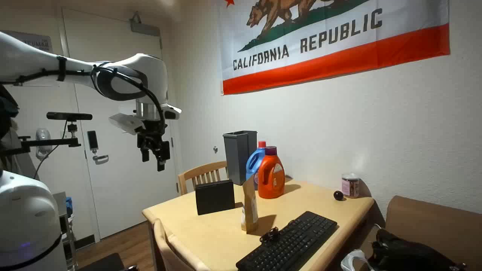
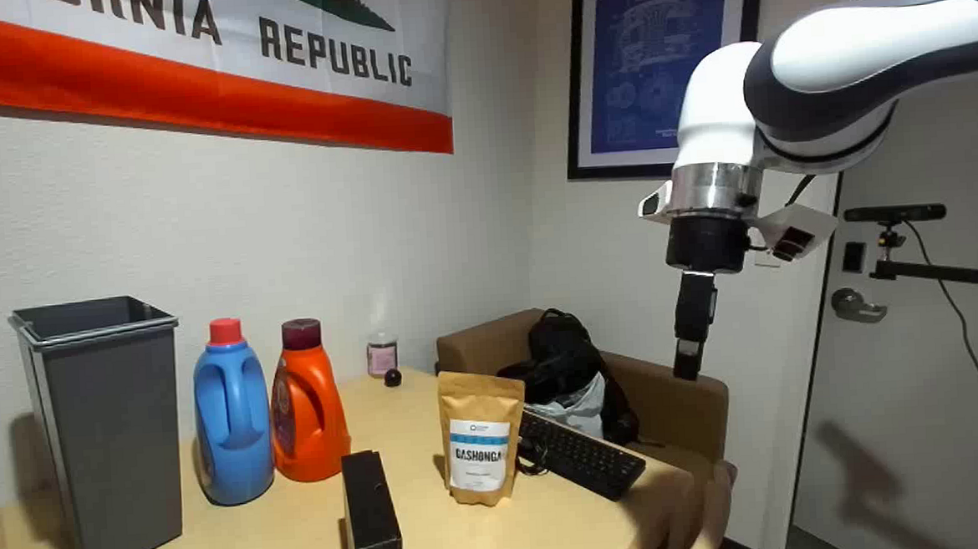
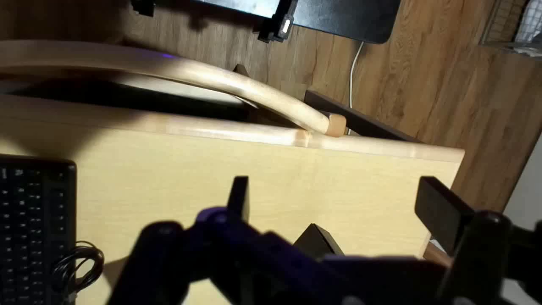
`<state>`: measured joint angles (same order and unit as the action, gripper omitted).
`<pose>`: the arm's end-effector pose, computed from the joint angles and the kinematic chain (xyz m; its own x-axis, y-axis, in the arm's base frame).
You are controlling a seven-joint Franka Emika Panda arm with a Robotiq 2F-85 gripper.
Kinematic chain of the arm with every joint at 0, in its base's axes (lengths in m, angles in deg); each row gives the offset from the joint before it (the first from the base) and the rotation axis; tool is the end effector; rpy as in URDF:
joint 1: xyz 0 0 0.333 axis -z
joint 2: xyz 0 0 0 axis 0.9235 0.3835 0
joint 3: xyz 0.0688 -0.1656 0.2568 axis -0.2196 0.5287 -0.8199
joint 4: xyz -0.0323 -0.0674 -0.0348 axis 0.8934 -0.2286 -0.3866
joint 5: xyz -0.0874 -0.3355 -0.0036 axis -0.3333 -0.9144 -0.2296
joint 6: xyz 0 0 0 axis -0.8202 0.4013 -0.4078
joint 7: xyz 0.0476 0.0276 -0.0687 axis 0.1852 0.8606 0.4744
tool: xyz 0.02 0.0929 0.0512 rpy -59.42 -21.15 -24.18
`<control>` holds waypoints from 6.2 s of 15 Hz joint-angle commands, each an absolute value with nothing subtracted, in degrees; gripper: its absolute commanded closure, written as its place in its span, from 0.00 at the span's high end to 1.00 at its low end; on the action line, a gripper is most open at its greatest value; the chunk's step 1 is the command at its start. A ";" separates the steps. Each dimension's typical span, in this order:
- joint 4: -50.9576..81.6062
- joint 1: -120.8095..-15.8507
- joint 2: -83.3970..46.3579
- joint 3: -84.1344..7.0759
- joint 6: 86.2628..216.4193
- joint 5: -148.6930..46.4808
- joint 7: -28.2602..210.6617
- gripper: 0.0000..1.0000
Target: Make the black box lay on its back
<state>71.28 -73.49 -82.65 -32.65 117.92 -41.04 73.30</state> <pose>0.2601 -0.0148 0.5146 0.9805 0.1895 0.0528 0.1966 -0.9505 -0.2407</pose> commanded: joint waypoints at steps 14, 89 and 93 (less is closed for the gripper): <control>72.03 -71.05 -83.38 -34.33 119.76 -41.89 72.64 1.00; 39.96 -74.83 -17.17 -46.84 168.19 -33.30 100.14 1.00; 37.85 -75.84 -13.95 -47.72 168.60 -33.15 101.81 1.00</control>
<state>40.01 -75.91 -16.37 -46.54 168.25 -33.66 100.48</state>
